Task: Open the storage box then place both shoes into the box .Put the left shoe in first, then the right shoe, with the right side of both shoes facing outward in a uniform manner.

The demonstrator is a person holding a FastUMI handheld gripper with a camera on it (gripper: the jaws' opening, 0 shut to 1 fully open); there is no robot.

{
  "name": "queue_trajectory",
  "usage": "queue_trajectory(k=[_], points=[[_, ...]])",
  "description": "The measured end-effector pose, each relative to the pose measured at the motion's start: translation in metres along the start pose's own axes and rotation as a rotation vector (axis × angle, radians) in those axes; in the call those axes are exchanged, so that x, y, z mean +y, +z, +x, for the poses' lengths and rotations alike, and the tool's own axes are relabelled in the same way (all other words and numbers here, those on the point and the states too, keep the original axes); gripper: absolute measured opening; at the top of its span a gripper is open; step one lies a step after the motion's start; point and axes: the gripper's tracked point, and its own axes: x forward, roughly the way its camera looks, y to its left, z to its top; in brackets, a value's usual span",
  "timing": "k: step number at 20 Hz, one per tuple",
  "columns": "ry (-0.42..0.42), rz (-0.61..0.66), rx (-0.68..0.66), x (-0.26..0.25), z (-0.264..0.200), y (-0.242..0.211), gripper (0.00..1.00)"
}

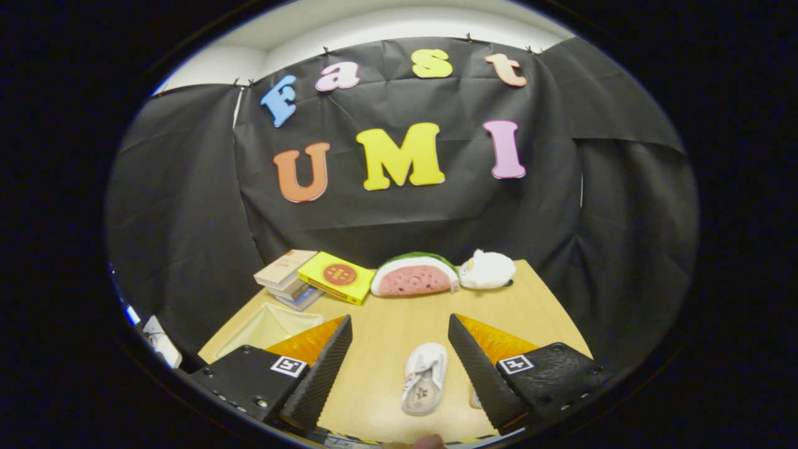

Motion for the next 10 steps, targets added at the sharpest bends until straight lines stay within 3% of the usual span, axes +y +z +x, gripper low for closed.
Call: queue_trajectory(k=[4,10], points=[[0.005,-0.020,0.114,-0.037,0.013,-0.053,0.96],[0.048,-0.056,0.292,-0.053,0.053,-0.135,0.96]])
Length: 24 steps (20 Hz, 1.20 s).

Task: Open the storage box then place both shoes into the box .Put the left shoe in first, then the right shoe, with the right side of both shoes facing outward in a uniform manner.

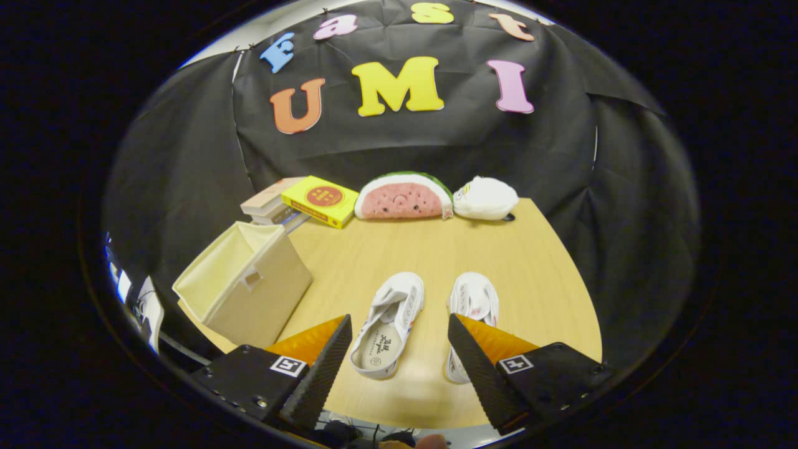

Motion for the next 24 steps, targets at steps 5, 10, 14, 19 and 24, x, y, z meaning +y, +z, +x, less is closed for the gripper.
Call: queue_trajectory(k=[5,10,14,19,24], points=[[0.000,-0.017,0.106,-0.001,0.047,-0.026,0.96],[-0.011,0.023,0.243,0.001,0.097,-0.050,0.93],[-0.036,0.082,0.268,-0.008,0.119,-0.056,0.79],[-0.033,0.118,0.266,-0.007,0.141,-0.054,0.65],[-0.083,0.171,0.327,-0.009,0.152,-0.057,0.21]])
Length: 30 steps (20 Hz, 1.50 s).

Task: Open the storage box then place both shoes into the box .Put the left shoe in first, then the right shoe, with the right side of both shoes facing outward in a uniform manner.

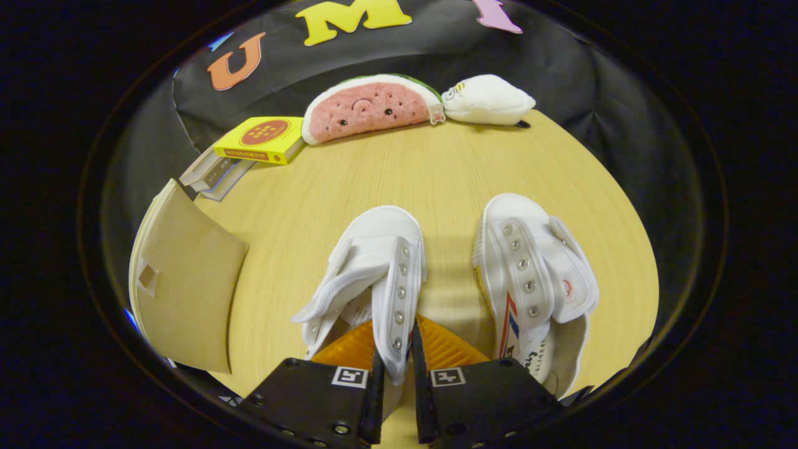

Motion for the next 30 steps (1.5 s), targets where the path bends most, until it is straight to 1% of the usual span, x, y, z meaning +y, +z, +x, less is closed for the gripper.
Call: queue_trajectory(k=[1,2,3,4,8,12,14,19,21,25,26,28,30], points=[[0.000,0.028,0.000,0.000,-0.003,0.005,0.21],[0.000,0.045,0.020,0.001,-0.002,0.000,0.08],[-0.001,0.085,0.021,0.002,-0.007,0.006,0.08],[-0.002,0.110,0.031,0.002,-0.001,0.001,0.00],[0.017,0.235,0.060,0.011,-0.014,-0.004,0.00],[0.032,0.322,0.068,0.030,-0.040,-0.008,0.00],[0.029,0.349,0.053,0.042,-0.061,-0.003,0.00],[0.016,0.433,-0.018,0.082,-0.132,0.023,0.00],[0.014,0.430,-0.049,0.105,-0.159,0.033,0.00],[0.056,0.463,-0.089,0.170,-0.202,0.050,0.00],[0.068,0.466,-0.097,0.188,-0.208,0.053,0.00],[0.081,0.433,-0.098,0.227,-0.209,0.052,0.00],[0.104,0.414,-0.084,0.270,-0.202,0.047,0.00]])
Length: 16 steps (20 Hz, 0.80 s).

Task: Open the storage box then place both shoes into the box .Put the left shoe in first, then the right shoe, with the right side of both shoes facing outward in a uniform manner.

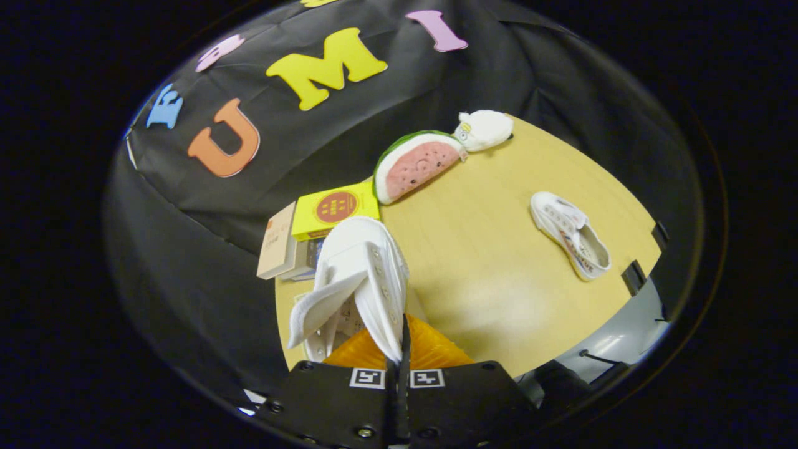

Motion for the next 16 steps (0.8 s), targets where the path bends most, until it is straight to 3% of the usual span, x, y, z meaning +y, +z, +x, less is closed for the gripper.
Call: queue_trajectory(k=[6,16], points=[[0.015,0.021,0.091,0.068,0.051,-0.064,0.00],[-0.068,-0.062,0.050,0.065,0.105,-0.085,0.00]])
